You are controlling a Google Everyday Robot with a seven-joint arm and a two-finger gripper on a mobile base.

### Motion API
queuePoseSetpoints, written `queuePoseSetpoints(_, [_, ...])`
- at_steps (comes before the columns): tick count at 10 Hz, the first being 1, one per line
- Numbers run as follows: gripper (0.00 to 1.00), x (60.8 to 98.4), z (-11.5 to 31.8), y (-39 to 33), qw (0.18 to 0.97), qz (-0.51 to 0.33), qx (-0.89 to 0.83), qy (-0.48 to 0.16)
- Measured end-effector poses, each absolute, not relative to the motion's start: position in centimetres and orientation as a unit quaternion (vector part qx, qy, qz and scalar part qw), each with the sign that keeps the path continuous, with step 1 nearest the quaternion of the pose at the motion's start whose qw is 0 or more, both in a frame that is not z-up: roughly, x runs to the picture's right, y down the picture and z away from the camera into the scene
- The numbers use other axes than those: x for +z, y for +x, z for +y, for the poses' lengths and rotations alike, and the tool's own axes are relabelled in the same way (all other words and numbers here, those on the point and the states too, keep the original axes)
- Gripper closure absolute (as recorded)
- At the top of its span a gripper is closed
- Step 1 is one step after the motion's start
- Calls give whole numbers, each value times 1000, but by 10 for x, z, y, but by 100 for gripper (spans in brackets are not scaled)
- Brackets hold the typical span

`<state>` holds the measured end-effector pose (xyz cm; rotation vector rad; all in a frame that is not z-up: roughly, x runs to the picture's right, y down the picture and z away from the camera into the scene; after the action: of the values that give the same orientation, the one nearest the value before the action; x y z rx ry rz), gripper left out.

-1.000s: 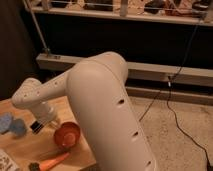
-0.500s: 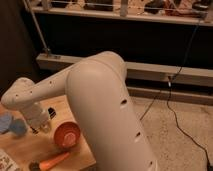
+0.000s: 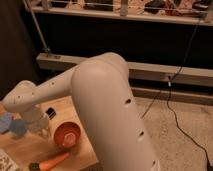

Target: Push the ceramic bowl across the table

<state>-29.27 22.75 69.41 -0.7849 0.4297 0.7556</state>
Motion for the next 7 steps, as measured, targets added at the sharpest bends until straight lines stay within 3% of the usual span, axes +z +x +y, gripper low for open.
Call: queuePoseSetpoints(7, [100, 708, 260, -306, 851, 225, 294, -373])
